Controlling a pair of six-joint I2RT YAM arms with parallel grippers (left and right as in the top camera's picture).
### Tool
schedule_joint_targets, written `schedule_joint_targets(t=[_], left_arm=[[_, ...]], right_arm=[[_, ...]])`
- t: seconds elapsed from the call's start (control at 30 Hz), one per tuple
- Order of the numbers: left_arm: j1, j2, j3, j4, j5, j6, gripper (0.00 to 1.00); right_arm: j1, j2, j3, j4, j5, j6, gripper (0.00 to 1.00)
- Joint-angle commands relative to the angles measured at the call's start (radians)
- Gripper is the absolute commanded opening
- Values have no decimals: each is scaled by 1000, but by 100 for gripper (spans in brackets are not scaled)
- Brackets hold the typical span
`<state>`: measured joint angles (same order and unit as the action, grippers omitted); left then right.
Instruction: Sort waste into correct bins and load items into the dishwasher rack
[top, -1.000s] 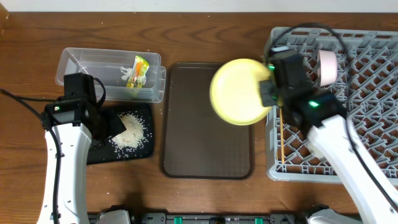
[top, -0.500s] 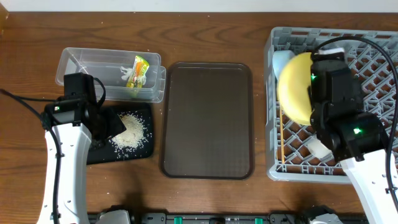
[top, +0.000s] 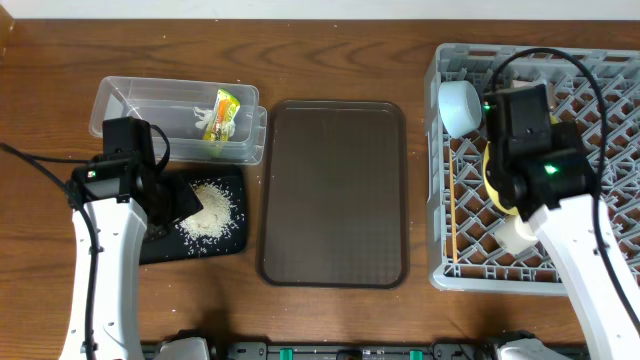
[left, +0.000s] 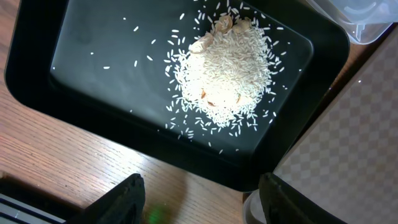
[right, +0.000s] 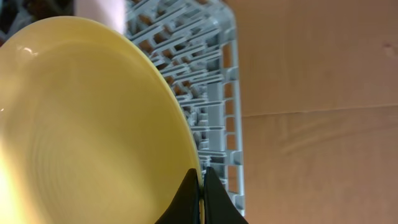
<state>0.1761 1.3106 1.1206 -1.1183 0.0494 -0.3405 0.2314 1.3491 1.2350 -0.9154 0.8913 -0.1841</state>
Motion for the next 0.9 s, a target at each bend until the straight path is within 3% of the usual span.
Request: schedule_joint_targets(t=[0.0, 0.13, 0.2, 0.4, 0.43, 0.6, 0.87], left_arm=[[4, -13, -4, -2, -5, -9, 62], [4, -13, -4, -3, -5, -10, 62], [4, -13, -4, -3, -4, -13, 62], [4, -13, -4, -2, 25, -12, 62], [3, -13, -3, -2, 25, -11, 66], [-17, -14, 13, 6, 51, 38, 68], [-188, -14, 27, 101, 134, 211, 73]], right_arm=[[-6, 48, 6, -3, -71, 65, 1], [-6, 87, 6, -2, -235, 115, 1], [-6, 89, 6, -2, -251, 191, 8], [-11, 33, 6, -2, -272, 311, 44], [-16, 16, 7, -1, -289, 311, 49], [-69, -100, 7, 13, -501, 310, 75], [-127, -172, 6, -9, -982, 272, 94]])
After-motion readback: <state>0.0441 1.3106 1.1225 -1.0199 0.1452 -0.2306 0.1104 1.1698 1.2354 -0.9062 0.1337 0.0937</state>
